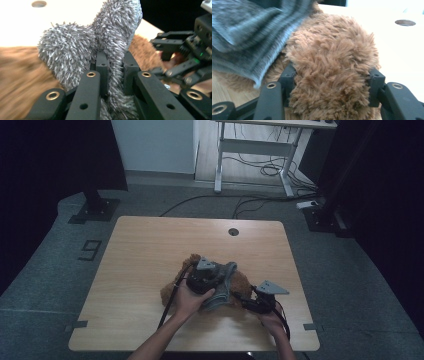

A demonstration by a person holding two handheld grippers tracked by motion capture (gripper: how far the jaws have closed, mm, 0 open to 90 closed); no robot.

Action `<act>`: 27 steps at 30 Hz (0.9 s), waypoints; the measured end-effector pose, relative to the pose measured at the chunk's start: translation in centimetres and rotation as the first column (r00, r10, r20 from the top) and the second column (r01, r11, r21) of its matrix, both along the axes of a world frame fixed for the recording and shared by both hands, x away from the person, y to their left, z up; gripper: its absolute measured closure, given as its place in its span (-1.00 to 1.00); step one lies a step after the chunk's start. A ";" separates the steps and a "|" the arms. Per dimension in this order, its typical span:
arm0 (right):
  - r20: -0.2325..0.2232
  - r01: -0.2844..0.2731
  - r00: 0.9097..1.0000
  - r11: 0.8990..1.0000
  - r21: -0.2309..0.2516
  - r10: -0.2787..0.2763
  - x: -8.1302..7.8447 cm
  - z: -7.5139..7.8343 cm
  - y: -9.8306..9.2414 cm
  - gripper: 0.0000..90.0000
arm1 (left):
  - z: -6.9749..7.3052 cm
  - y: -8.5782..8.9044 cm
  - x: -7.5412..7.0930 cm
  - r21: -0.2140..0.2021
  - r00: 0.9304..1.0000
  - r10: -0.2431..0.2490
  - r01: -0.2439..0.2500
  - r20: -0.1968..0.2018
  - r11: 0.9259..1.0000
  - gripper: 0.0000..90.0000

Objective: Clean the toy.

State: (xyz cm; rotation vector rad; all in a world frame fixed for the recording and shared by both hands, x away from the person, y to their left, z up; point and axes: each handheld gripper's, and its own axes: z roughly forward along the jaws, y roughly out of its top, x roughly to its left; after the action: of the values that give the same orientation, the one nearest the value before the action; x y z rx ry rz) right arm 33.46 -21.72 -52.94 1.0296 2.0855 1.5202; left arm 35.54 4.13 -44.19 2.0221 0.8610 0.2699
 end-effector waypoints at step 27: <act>0.021 -0.010 1.000 1.000 0.013 0.010 0.0 -0.3 -0.2 -0.04 | -6.0 12.9 1.6 -0.035 0.950 0.242 -0.254 -0.199 0.967 0.76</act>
State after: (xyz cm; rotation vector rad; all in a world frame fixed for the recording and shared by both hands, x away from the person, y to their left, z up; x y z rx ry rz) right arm 33.42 -21.87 -53.25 1.0059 2.0720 1.5450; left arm 37.13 17.06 -50.16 1.9048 1.2346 0.1861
